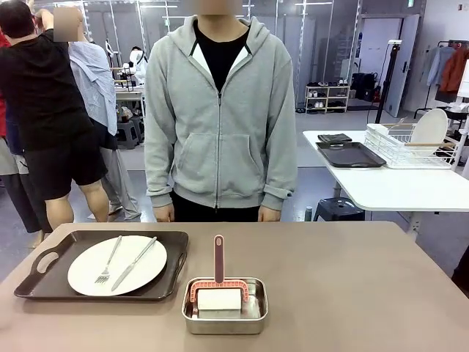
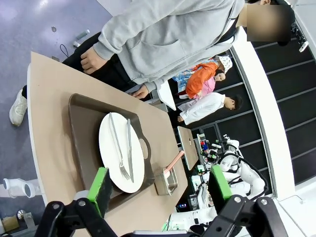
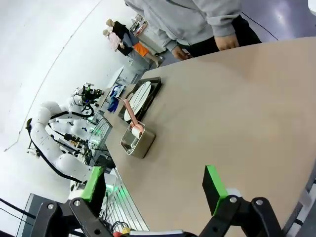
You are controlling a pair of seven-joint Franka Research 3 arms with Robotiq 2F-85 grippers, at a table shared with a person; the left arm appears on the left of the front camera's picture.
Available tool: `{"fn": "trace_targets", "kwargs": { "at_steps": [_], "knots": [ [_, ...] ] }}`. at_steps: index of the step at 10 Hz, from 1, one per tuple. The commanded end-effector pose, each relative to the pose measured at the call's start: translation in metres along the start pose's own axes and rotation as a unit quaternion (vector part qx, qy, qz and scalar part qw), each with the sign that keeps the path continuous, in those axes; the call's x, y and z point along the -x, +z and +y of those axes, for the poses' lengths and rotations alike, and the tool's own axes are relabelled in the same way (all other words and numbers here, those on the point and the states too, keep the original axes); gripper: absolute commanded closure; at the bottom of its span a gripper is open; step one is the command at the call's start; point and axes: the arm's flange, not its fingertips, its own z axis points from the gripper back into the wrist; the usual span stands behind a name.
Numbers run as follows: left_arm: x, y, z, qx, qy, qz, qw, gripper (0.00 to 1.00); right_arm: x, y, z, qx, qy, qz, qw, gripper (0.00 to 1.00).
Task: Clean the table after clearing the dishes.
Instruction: When the right (or left) Handle tray is removed, use the right hand (or left hand) to clean the right (or left) side of the table with the Lint Roller.
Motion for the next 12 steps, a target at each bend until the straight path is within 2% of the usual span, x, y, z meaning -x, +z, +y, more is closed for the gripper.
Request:
{"fn": "trace_targets", "kwargs": {
  "at_steps": [1, 12],
  "knots": [
    [0.0006, 0.0030, -0.0022, -0.004, -0.002, 0.001, 1.000, 0.00, 0.0027, 0.0045, 0.0149, 0.009, 0.012, -0.015, 1.000, 0.00],
    [0.0006, 0.0030, -0.0022, -0.004, -0.002, 0.001, 1.000, 0.00, 0.0027, 0.0045, 0.0149, 0.009, 0.012, -0.015, 1.000, 0.00]
  ]
}}
